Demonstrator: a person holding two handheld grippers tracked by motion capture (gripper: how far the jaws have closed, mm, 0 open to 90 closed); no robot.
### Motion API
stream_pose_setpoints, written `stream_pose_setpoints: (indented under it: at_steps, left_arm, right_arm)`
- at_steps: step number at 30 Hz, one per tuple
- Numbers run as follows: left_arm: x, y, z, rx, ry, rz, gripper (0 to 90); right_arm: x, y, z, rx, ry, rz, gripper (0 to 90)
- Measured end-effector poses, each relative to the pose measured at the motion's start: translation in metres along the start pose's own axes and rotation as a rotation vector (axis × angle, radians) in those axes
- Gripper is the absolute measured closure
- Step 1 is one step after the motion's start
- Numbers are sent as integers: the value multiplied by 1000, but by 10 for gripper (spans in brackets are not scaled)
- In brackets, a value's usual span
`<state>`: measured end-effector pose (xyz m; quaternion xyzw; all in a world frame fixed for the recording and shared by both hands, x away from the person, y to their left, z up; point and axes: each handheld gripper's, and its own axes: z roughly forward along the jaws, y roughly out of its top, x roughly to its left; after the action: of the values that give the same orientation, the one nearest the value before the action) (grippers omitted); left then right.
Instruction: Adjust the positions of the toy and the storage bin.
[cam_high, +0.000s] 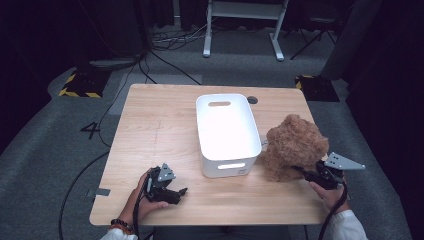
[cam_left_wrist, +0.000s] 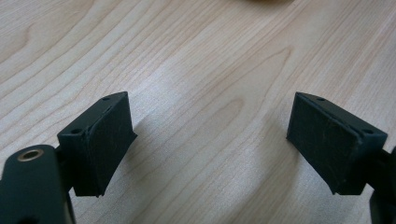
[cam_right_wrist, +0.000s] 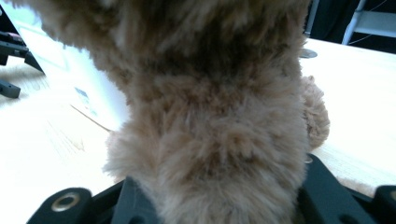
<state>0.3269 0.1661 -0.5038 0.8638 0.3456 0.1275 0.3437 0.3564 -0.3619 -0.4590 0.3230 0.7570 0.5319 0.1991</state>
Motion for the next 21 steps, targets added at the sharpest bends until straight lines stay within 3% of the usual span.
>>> stream_pose_setpoints:
  at_steps: [21]
  left_arm:
    - [0, 0, 0, 0, 1, 1, 146]
  right_arm:
    - [0, 18, -7, -69, -19, -10, 638]
